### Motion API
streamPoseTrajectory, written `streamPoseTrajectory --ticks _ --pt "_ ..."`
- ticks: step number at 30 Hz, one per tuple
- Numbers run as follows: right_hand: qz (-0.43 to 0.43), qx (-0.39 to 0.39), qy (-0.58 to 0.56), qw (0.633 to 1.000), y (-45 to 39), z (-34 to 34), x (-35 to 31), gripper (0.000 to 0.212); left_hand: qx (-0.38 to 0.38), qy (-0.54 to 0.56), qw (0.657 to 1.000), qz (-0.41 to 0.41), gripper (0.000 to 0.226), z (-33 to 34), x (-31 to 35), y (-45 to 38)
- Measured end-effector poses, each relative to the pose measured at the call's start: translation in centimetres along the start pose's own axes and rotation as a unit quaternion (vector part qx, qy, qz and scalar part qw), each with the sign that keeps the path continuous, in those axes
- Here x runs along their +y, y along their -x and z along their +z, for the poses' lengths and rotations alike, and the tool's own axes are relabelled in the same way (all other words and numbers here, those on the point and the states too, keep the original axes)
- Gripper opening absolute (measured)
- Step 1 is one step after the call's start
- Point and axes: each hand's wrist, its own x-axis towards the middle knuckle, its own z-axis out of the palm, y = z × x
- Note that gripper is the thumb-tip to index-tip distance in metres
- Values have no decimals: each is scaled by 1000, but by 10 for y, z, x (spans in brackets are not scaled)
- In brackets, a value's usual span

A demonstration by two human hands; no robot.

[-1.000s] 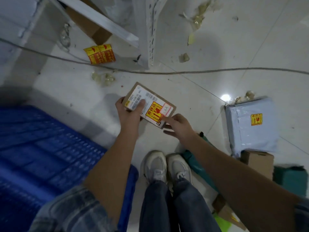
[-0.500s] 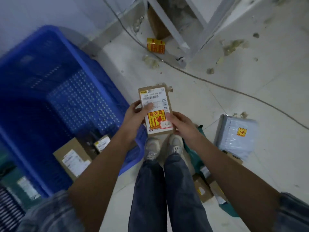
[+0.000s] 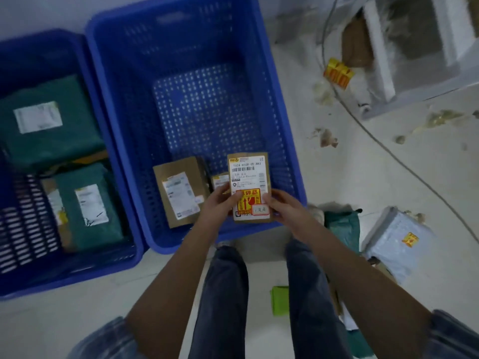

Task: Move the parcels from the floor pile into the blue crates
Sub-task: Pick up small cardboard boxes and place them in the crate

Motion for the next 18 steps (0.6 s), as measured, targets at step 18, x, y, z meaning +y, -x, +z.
streamPoseTrajectory --ticks 18 --pt "-10 69 322 944 -90 96 45 43 149 -234 960 27 31 -58 -56 -88"
